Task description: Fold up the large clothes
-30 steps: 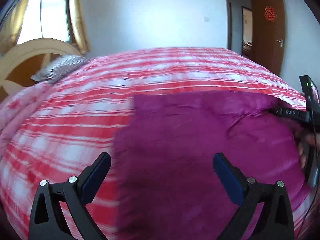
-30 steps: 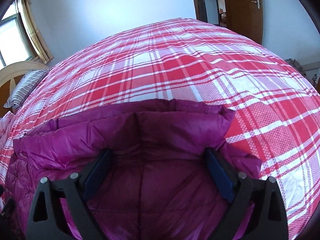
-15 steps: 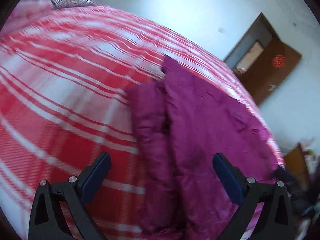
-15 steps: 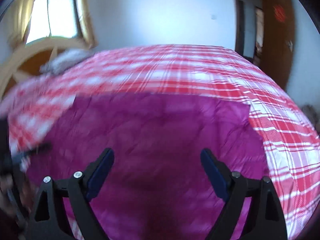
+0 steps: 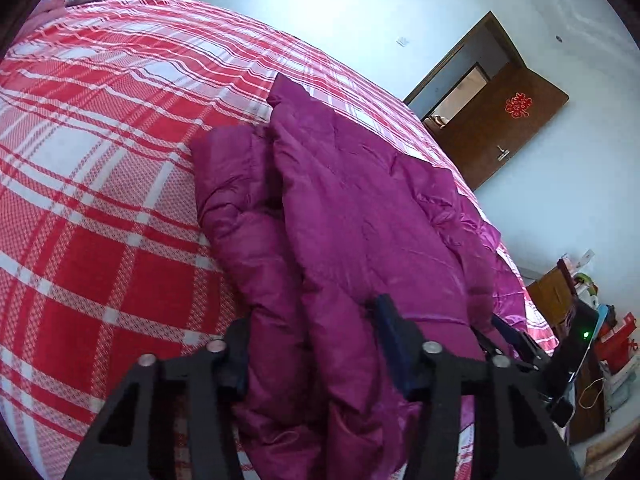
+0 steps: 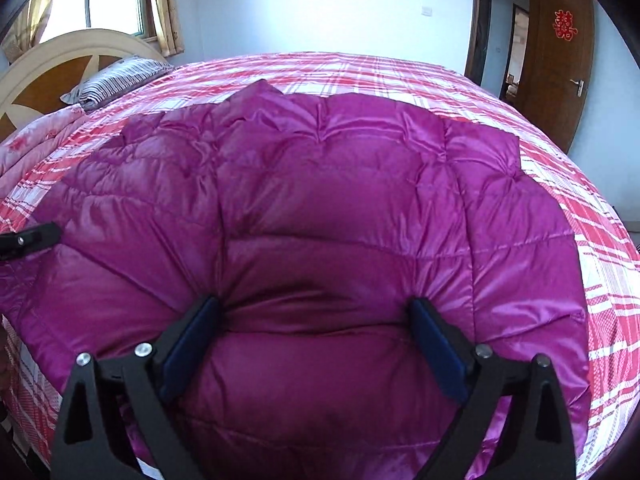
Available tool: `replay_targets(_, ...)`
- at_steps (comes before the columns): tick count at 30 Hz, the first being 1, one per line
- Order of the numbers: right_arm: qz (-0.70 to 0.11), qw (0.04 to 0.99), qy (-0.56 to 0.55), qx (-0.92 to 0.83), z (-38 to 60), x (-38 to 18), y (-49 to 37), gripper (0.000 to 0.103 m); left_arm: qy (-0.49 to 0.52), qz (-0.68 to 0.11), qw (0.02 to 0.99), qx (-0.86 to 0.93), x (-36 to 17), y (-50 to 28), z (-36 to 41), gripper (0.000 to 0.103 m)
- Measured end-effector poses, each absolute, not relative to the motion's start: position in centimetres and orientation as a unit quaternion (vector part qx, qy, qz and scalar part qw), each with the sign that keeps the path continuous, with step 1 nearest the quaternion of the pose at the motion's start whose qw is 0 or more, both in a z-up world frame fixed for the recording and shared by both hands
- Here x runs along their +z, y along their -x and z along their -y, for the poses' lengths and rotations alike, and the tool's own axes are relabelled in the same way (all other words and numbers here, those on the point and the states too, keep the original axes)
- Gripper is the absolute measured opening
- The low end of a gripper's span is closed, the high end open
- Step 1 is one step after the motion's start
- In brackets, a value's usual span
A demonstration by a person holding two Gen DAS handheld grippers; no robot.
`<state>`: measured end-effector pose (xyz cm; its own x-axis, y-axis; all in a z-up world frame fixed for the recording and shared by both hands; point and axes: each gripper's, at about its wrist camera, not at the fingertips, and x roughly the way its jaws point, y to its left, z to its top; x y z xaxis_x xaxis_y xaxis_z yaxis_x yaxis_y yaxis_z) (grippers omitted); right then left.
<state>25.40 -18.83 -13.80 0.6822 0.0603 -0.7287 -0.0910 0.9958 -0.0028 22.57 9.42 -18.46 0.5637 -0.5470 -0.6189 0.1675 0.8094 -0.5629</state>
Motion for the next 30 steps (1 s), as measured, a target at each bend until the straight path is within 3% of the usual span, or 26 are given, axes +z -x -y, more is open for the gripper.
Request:
replay_targets(2, -0.389, 0.92, 0.019, 0.041, 18.8, -13.8, -25.0, 0.098, 0.233, -0.417, 0.852, -0.216, -18.4, -22.6, -9.6, 0.038)
replay_targets(8, -0.385, 0.922, 0.016, 0.042, 18.7, -14.0, -24.9, 0.098, 0.248, -0.399, 0.853, -0.226, -17.4, -21.9, -9.7, 0.022)
replay_targets(16, -0.385, 0.922, 0.015, 0.048, 18.9, -14.2, -24.7, 0.098, 0.288, -0.357, 0.848, -0.264, -11.5, -20.1, -8.4, 0.019)
replay_targets(22, -0.384, 0.922, 0.006, 0.058, 19.6, -14.2, -24.4, 0.099, 0.267, -0.337, 0.853, -0.295, -6.7, -18.6, -3.5, 0.019)
replay_targets(30, -0.387, 0.918, -0.007, 0.088, 20.5, -14.1, -24.4, 0.099, 0.222, -0.33, 0.863, -0.312, -4.5, -18.3, 2.3, 0.019)
